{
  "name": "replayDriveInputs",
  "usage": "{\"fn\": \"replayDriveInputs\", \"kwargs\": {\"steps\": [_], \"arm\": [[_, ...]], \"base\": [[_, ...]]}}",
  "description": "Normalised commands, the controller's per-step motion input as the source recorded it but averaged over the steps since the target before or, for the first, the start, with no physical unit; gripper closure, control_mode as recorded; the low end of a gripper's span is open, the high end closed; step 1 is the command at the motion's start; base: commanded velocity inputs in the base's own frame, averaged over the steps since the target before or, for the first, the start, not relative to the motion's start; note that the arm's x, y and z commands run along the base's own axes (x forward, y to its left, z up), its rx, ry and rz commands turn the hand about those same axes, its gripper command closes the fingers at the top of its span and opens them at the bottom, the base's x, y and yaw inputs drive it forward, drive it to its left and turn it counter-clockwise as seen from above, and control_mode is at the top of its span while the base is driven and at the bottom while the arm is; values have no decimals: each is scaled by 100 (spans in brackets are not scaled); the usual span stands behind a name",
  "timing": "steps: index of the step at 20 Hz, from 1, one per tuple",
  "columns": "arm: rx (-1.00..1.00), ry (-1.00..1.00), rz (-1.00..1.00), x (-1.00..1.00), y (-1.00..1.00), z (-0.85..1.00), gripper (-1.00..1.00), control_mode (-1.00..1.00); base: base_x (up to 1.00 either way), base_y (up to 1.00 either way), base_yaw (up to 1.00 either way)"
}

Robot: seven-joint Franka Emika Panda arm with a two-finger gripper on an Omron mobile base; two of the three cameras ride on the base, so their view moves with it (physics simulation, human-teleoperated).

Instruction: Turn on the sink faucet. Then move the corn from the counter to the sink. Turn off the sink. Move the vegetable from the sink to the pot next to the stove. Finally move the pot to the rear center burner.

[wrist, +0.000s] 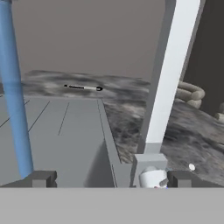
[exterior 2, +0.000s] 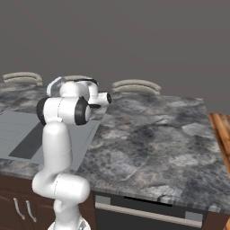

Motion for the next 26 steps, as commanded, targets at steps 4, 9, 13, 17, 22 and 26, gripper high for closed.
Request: {"fn": "replayDriveInputs", "kwargs": {"steps": [4,9,13,17,22,26], "arm": [[0,3,0,25,-10,-12,-100,-100],[0,6,0,27,-2,-16,-100,-100],[0,8,0,18,0,-5,-100,-100],[0,8,0,6,5,0,-100,-100],[0,11,1,1,17,0,-100,-100],[0,9,1,4,15,0,-100,-100]], "base": [[0,0,0],[0,0,0],[0,0,0],[0,0,0],[0,0,0],[0,0,0]]}}
